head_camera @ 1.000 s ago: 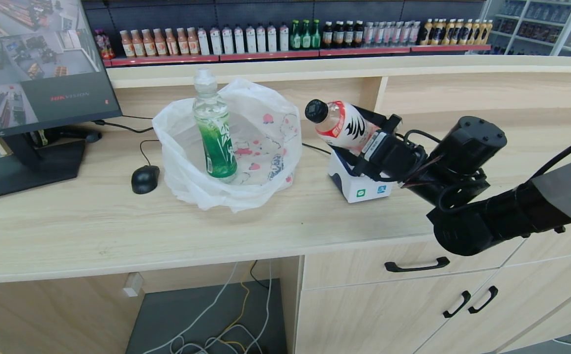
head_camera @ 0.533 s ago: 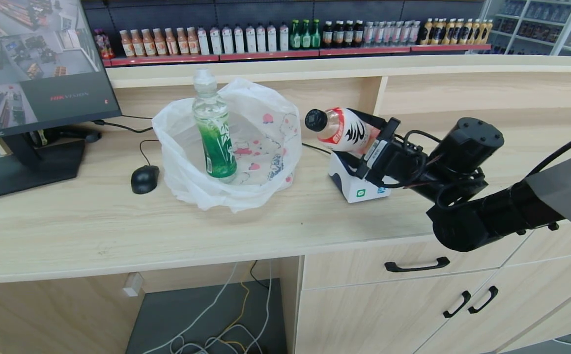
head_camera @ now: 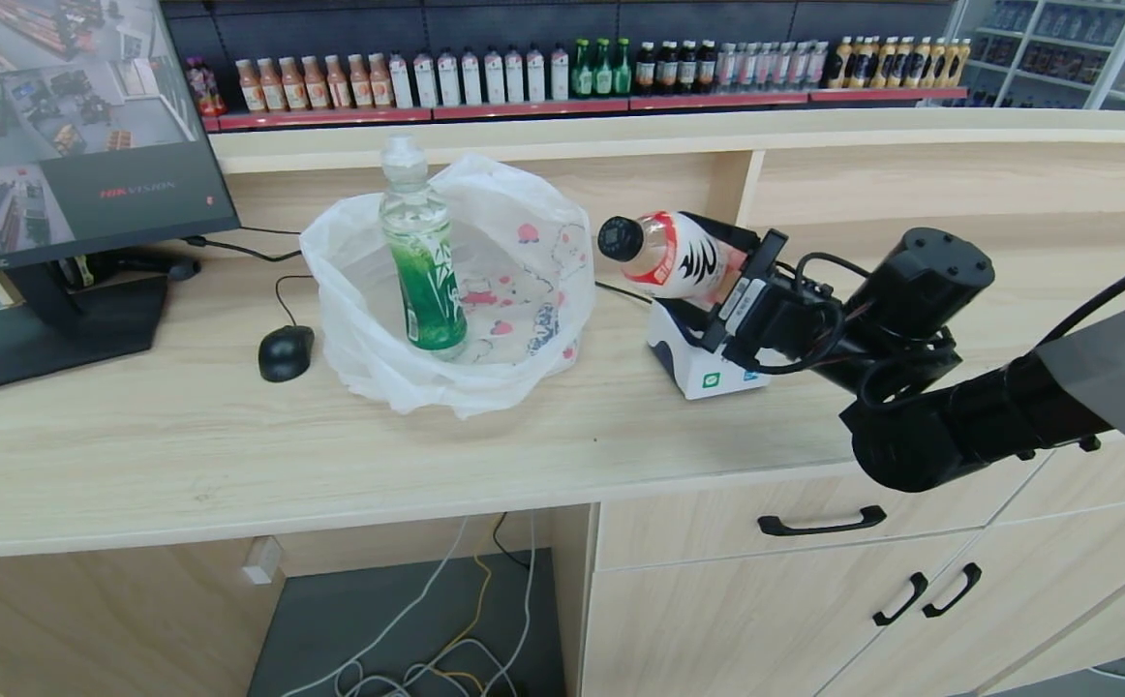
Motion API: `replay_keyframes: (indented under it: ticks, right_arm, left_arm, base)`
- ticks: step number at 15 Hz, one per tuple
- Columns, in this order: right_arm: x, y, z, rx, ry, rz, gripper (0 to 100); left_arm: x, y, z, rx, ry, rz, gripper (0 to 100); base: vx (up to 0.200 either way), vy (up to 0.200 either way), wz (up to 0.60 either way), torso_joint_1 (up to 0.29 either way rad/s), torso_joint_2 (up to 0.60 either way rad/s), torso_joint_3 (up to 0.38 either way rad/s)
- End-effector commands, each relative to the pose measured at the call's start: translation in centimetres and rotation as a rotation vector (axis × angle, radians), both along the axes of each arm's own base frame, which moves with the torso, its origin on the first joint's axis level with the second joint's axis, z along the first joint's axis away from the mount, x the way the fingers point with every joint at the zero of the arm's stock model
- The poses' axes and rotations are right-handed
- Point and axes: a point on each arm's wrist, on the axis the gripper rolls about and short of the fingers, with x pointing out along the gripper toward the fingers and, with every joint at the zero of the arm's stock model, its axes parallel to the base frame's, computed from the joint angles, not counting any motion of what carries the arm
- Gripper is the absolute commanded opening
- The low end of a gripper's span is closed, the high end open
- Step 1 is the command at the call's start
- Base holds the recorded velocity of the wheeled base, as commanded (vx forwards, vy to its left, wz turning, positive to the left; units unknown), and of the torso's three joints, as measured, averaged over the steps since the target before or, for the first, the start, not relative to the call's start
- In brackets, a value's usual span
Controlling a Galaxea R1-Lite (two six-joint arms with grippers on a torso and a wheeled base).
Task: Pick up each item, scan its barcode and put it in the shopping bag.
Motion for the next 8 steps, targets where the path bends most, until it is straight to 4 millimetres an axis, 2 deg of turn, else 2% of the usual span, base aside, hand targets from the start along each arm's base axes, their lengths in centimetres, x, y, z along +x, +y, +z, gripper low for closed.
replay_keyframes:
  ticks: [1, 8]
  right_arm:
    - [-0.04, 0.01, -0.02, -0.002, -0.002, -0.001, 0]
    - [-0.07, 0.2, -0.2, -0.004, 0.0, 0.0, 0]
  left_arm:
    - [0.0, 0.0, 0.0, 0.0, 0.0, 0.0, 100]
    - [0.0, 0.0, 0.0, 0.0, 0.0, 0.0, 100]
  base:
    - [0.0, 0.0, 0.0, 0.0, 0.0, 0.0]
    - [0.0, 0.0, 0.0, 0.0, 0.0, 0.0]
